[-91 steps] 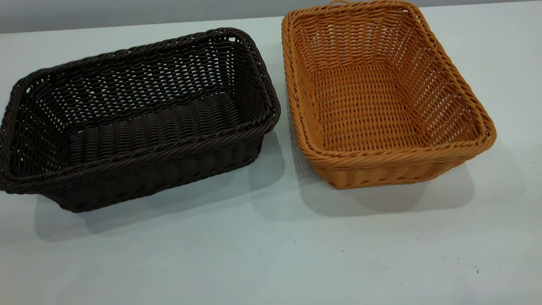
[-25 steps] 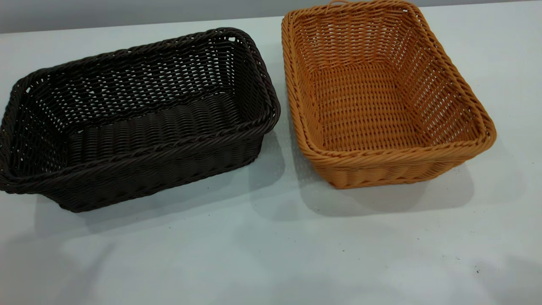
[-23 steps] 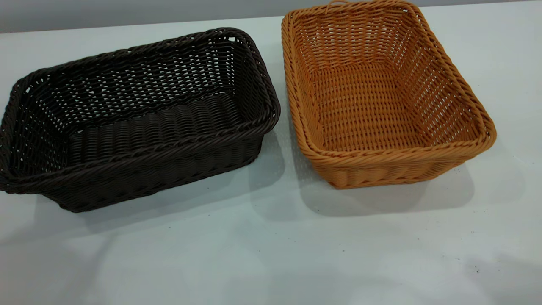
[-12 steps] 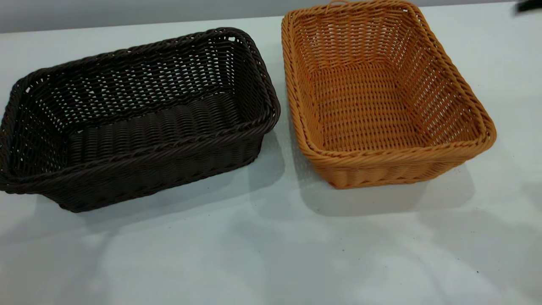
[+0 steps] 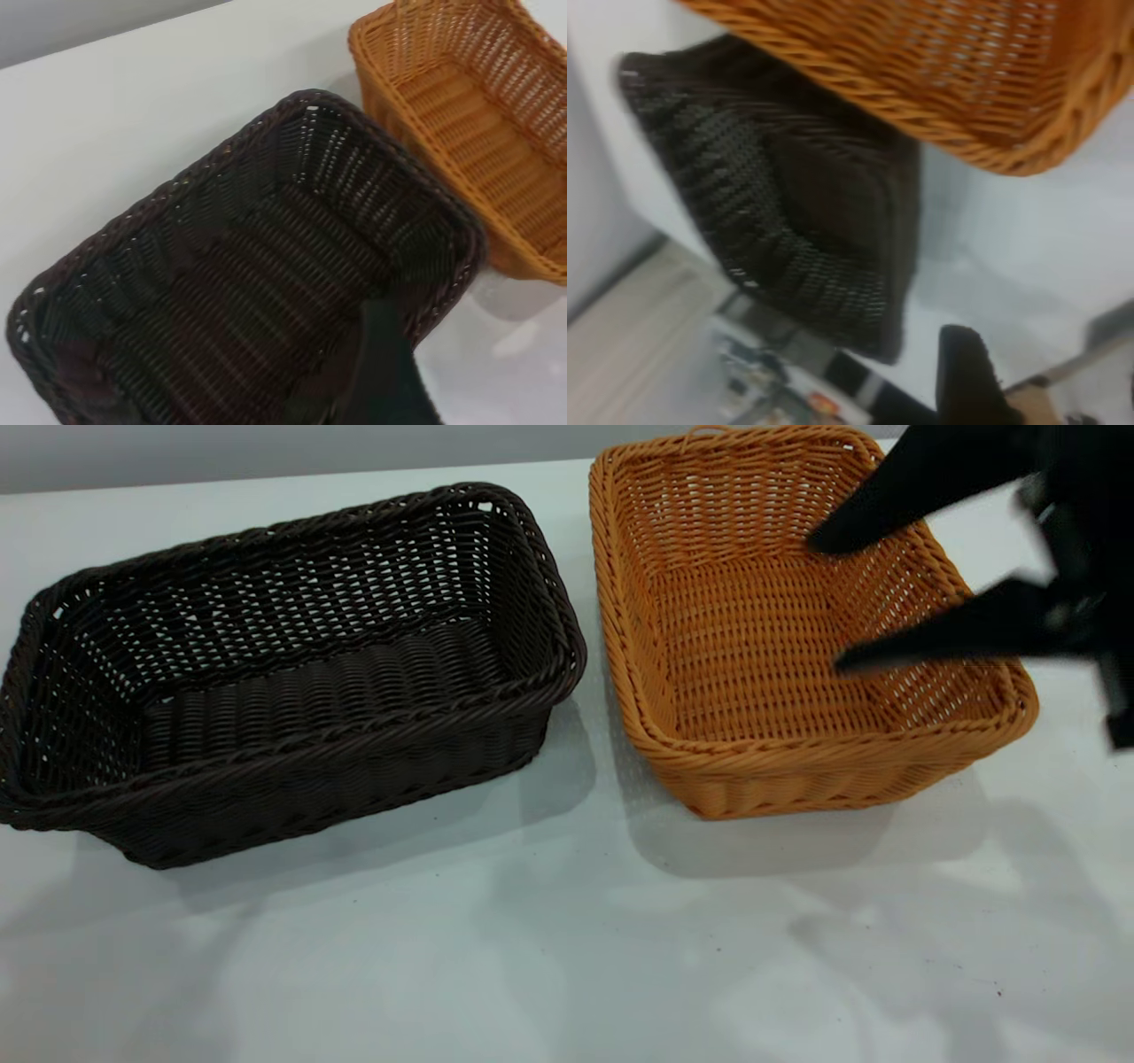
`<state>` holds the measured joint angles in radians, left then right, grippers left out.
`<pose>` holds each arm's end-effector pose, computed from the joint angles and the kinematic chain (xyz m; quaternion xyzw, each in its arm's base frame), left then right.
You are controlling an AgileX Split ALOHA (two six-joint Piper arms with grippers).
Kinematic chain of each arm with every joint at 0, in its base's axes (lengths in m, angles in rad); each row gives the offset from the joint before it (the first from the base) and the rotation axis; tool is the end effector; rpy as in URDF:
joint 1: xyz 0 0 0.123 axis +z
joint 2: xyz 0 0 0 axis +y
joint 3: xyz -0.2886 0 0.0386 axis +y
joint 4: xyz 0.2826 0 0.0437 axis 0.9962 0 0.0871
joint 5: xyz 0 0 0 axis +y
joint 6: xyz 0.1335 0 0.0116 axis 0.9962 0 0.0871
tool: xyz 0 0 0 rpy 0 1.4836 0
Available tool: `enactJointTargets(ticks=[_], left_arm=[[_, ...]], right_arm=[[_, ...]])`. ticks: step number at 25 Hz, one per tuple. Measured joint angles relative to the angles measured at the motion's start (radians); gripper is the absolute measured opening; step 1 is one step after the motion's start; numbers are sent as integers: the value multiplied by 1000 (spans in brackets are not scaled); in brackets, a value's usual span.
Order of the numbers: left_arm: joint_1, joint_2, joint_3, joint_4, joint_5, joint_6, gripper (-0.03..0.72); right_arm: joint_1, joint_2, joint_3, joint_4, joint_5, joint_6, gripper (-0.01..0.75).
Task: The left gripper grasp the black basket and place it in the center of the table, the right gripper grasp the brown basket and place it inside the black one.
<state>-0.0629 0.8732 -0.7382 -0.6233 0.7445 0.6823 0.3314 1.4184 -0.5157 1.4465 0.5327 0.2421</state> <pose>0.2212 -0.0671 0.2959 0.1997 0.8674 -0.1545 0.4287 0.2396 0.1539 0.1295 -0.4955 -0.7679 -0.4047 0.0325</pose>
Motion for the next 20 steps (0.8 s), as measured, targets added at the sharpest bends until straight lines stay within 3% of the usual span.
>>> enactJointTargets(ticks=[5,20], left_arm=[[0,0,0,1,0,0,418],[0,0,0,3,-13,-1,418]], right_arm=[[5,89,0,37,64,-22,382],[9,236,0,240,42,-198,382]])
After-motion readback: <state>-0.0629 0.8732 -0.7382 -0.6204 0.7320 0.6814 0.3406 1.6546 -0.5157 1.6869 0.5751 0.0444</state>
